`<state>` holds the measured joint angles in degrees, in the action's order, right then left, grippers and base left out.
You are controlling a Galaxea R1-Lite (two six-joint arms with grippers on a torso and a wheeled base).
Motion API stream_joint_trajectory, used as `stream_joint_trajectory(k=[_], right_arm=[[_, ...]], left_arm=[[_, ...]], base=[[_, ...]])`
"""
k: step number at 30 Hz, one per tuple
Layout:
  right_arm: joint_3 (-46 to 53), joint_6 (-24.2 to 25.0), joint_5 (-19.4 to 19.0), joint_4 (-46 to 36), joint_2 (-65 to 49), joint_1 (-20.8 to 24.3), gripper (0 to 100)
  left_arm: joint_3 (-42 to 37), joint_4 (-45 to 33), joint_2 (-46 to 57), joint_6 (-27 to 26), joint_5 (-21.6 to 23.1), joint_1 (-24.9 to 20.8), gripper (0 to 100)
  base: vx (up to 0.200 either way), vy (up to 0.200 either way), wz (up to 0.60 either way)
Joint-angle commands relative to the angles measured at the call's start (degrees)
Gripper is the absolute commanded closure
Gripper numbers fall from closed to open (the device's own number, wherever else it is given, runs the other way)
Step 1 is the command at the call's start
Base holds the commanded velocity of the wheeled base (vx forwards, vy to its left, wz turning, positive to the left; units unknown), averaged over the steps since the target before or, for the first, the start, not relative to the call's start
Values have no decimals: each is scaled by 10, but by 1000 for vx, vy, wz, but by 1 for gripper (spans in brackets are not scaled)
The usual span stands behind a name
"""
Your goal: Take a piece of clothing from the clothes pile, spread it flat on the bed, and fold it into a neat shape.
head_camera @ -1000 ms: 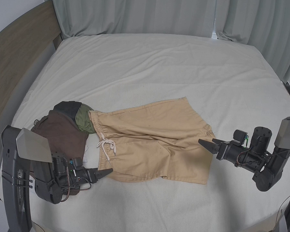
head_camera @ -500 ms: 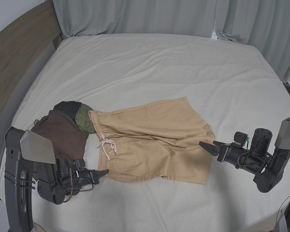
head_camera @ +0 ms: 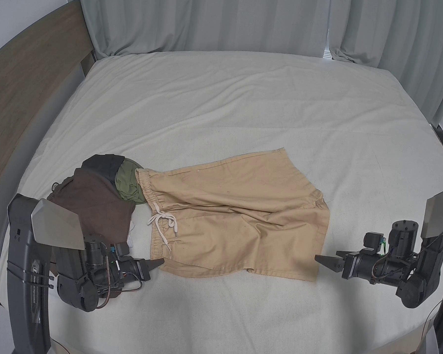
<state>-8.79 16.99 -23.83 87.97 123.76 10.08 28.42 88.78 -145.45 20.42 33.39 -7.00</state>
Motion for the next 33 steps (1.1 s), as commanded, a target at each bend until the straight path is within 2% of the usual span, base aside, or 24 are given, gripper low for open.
stream_joint_trajectory(k=[1,8,22,29,33], right_arm=[[20,0,-2,0,40,-7,0],[23,2,-24,1,94,-6,0],[-22,12,-28,1,163,-5,0],[-68,71,-30,1,179,6,0],[-76,88,-30,2,181,13,0]], left_arm=[[-1,1,2,-1,0,1,100],[-2,2,3,-2,0,1,100],[-3,2,3,-2,0,1,100],[-4,2,3,-2,0,1,100],[-4,2,10,-2,0,1,100]], base=[[0,0,0],[0,0,0],[0,0,0],[0,0,0],[0,0,0]])
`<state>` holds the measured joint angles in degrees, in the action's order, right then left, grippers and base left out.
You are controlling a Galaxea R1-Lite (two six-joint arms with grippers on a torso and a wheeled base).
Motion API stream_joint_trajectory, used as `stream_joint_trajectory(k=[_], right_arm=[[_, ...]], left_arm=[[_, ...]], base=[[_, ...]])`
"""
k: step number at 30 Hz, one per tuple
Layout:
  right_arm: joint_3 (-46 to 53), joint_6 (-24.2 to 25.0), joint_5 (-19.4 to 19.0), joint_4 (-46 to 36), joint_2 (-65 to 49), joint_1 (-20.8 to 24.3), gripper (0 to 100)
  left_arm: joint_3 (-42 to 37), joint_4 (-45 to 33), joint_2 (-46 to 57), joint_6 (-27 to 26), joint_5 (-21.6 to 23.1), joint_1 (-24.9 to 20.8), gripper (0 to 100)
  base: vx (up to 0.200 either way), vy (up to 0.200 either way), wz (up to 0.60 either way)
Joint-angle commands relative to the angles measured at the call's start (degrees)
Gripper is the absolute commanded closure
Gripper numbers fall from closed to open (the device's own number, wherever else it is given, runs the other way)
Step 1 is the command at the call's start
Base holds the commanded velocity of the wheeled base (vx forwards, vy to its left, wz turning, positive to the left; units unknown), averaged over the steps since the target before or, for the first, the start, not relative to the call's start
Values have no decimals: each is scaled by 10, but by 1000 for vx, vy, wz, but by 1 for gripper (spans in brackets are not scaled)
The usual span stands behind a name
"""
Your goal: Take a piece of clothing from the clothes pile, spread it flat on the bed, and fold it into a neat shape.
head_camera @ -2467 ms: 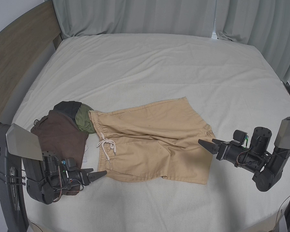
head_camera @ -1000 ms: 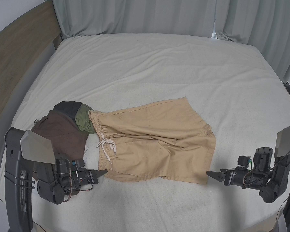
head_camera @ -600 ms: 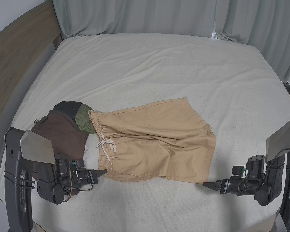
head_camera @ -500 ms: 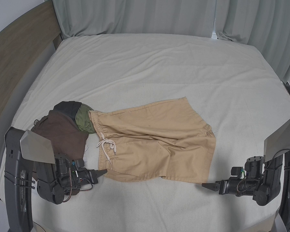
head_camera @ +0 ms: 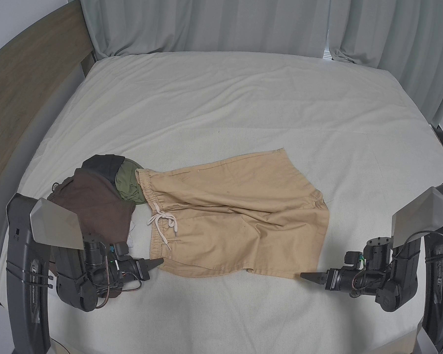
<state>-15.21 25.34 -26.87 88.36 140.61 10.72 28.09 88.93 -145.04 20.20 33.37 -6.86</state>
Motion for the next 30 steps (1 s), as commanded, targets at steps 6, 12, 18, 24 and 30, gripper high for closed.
stream_joint_trajectory(k=[6,12,18,24,30], right_arm=[[-21,35,-1,-2,12,22,0],[-23,43,-1,-2,12,31,0],[-25,62,-1,-2,5,41,0],[-26,64,-1,-1,6,41,0],[-24,63,-1,-1,5,38,100]], left_arm=[[-1,0,7,0,0,0,100],[-1,0,7,0,0,0,100],[-1,0,7,0,0,0,100],[-1,0,6,0,0,0,100],[0,0,6,0,0,0,100]], base=[[0,0,0],[0,0,0],[0,0,0],[0,0,0],[0,0,0]])
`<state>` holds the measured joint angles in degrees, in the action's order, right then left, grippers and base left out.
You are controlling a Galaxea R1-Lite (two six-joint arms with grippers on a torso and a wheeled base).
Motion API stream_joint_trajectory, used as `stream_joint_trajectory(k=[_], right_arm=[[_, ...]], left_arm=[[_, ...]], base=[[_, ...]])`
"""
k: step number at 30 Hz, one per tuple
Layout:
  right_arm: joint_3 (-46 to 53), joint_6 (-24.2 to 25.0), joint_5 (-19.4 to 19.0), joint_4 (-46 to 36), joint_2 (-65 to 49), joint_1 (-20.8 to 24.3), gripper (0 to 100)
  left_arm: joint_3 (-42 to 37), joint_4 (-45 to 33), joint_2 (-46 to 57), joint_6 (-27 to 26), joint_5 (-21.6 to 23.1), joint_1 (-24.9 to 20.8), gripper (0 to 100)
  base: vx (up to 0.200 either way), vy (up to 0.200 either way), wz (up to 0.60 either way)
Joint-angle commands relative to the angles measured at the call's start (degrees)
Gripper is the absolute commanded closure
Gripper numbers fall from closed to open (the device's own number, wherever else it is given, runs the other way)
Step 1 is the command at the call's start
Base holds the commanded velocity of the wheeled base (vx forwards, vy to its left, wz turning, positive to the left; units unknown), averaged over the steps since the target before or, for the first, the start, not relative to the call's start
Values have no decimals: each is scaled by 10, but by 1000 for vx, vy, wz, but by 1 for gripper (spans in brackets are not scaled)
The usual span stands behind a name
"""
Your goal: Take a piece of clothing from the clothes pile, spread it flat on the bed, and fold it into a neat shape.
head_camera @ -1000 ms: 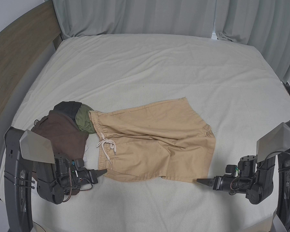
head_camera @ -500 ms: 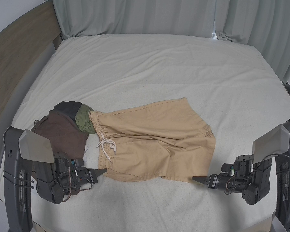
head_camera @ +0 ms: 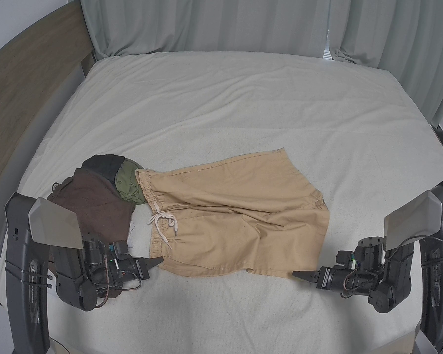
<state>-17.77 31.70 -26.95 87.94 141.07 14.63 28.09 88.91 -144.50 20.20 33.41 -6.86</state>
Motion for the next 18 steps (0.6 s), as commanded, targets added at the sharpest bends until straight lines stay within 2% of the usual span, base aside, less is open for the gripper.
stream_joint_trajectory(k=[1,18], right_arm=[[2,-1,0,3,1,-1,100],[12,-5,4,3,-19,-12,100]], left_arm=[[0,0,0,0,0,0,100],[-2,0,2,0,0,4,100]], base=[[0,0,0],[0,0,0]])
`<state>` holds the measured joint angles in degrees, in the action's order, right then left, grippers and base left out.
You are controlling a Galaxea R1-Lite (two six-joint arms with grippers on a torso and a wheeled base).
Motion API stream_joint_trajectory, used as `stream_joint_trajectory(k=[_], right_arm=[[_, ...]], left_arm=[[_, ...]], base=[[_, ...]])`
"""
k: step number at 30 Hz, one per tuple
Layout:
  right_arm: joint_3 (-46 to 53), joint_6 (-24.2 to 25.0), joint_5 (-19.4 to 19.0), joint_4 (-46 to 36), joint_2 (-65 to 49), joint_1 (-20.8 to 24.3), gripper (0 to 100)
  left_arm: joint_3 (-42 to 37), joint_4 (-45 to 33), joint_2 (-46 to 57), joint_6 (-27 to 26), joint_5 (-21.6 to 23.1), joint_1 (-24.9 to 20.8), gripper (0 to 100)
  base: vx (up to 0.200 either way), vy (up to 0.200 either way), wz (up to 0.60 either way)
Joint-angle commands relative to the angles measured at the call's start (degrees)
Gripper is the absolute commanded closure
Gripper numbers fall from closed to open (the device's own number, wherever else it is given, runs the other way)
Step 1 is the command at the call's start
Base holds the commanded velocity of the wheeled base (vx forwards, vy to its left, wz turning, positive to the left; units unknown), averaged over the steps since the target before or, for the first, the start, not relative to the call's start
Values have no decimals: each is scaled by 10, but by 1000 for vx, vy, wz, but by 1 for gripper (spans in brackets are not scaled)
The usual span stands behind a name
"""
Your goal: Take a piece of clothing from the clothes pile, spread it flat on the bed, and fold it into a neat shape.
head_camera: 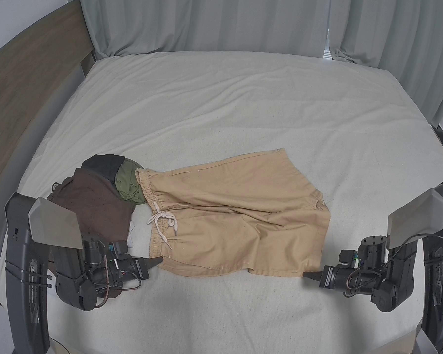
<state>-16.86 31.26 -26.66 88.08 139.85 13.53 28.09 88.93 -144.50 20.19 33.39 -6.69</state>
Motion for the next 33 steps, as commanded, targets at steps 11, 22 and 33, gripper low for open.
stream_joint_trajectory(k=[11,22,33], right_arm=[[36,-30,4,1,-27,-7,100],[89,-80,3,1,-45,-15,100],[133,-110,2,1,-68,-11,100]], left_arm=[[-60,-1,65,-9,18,17,100],[-182,-1,150,-45,35,32,100],[-262,-1,178,-86,41,32,100]], base=[[0,0,0],[0,0,0],[0,0,0]])
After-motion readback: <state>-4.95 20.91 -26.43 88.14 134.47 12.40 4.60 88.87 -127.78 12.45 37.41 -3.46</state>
